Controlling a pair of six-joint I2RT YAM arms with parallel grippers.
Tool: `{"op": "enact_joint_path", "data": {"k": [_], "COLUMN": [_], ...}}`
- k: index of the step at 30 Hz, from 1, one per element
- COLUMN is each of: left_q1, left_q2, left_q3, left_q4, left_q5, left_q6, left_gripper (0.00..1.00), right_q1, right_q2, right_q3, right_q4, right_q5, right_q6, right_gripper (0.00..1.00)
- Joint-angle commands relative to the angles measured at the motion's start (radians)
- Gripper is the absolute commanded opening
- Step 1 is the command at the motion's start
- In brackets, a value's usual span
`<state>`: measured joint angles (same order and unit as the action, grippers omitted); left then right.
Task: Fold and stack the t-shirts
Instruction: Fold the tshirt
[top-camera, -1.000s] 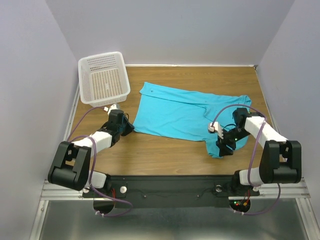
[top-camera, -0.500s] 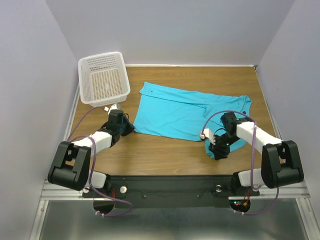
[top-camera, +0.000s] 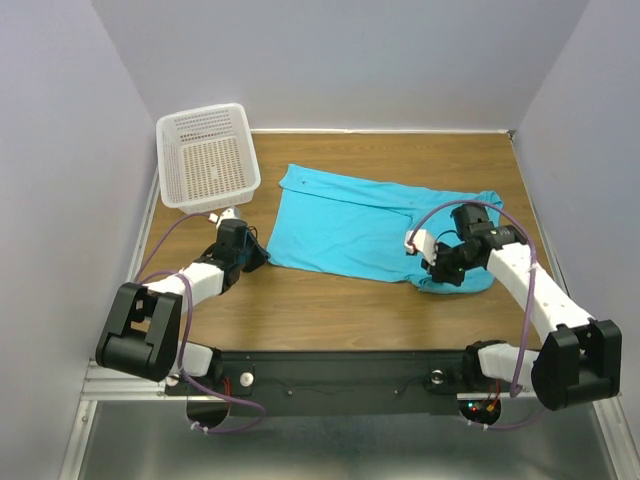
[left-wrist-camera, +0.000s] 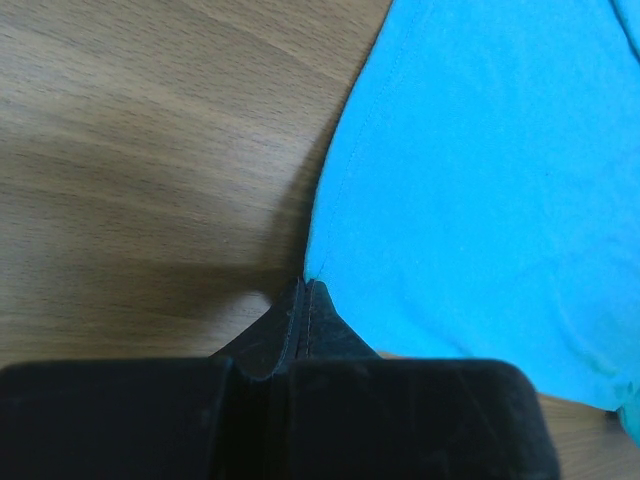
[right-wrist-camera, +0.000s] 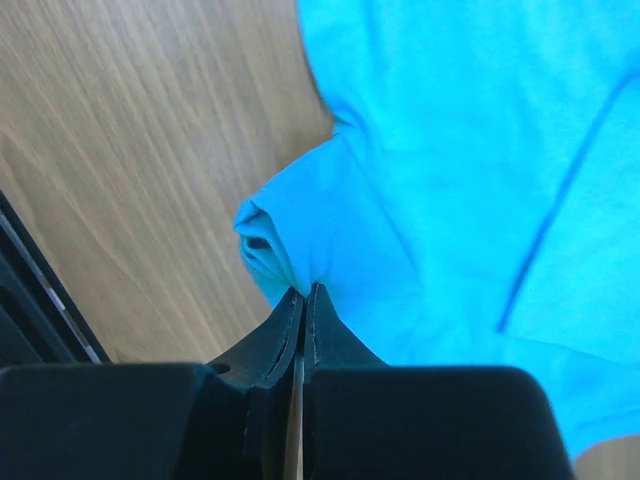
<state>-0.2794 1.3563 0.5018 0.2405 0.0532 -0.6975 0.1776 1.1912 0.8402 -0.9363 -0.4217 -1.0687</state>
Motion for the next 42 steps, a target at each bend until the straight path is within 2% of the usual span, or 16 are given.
{"op": "enact_joint_path", "data": {"k": [1, 5, 11, 12, 13, 14, 15, 19, 21, 25, 27, 32, 37, 42], "left_q1": [0.006, 0.008, 0.009, 0.008, 0.009, 0.009, 0.008, 0.011, 0.011, 0.011, 0.011, 0.014, 0.017, 0.019], "left_q2": [-0.039, -0.049, -0.054, -0.054, -0.054, -0.054, -0.056, -0.057, -0.062, -0.068, -0.072, -0.082, -0.083, -0.071], "left_q3": [0.021, 0.029, 0.044, 0.044, 0.046, 0.046, 0.044, 0.041, 0.04, 0.04, 0.04, 0.029, 0.021, 0.021], "left_q4": [-0.009, -0.014, -0.017, -0.018, -0.02, -0.021, -0.018, -0.014, -0.012, -0.009, -0.007, -0.004, 0.006, 0.02], "left_q5": [0.005, 0.011, 0.016, 0.016, 0.017, 0.017, 0.014, 0.017, 0.019, 0.023, 0.027, 0.039, 0.053, 0.069], "left_q6": [0.024, 0.027, 0.035, 0.036, 0.038, 0.038, 0.039, 0.038, 0.036, 0.041, 0.039, 0.039, 0.041, 0.038], "left_gripper": [0.0, 0.0, 0.0, 0.0, 0.0, 0.0, 0.0, 0.0, 0.0, 0.0, 0.0, 0.0, 0.0, 0.0], "right_q1": [-0.007, -0.015, -0.015, -0.015, -0.015, -0.015, -0.015, -0.042, -0.069, -0.141, -0.174, -0.245, -0.251, -0.251], "right_q2": [-0.018, -0.007, 0.07, 0.079, 0.091, 0.1, 0.1, 0.045, -0.025, -0.039, -0.053, -0.012, 0.039, 0.076], "right_q3": [0.065, 0.069, 0.053, 0.059, 0.059, 0.057, 0.059, 0.047, 0.014, -0.079, -0.118, -0.087, -0.121, -0.121], "right_q4": [-0.091, -0.07, 0.067, 0.06, 0.059, 0.06, 0.08, 0.096, 0.053, -0.01, -0.012, -0.019, -0.013, 0.068], "right_q5": [-0.009, 0.037, 0.084, 0.054, -0.015, -0.031, -0.014, 0.056, 0.086, 0.19, 0.192, 0.176, 0.187, 0.184], "right_q6": [-0.036, -0.042, 0.033, 0.038, 0.038, 0.042, 0.087, 0.148, 0.113, 0.004, 0.0, 0.03, -0.022, 0.007], "right_gripper": [0.01, 0.05, 0.08, 0.14, 0.26, 0.42, 0.52, 0.55, 0.56, 0.55, 0.55, 0.54, 0.53, 0.53]}}
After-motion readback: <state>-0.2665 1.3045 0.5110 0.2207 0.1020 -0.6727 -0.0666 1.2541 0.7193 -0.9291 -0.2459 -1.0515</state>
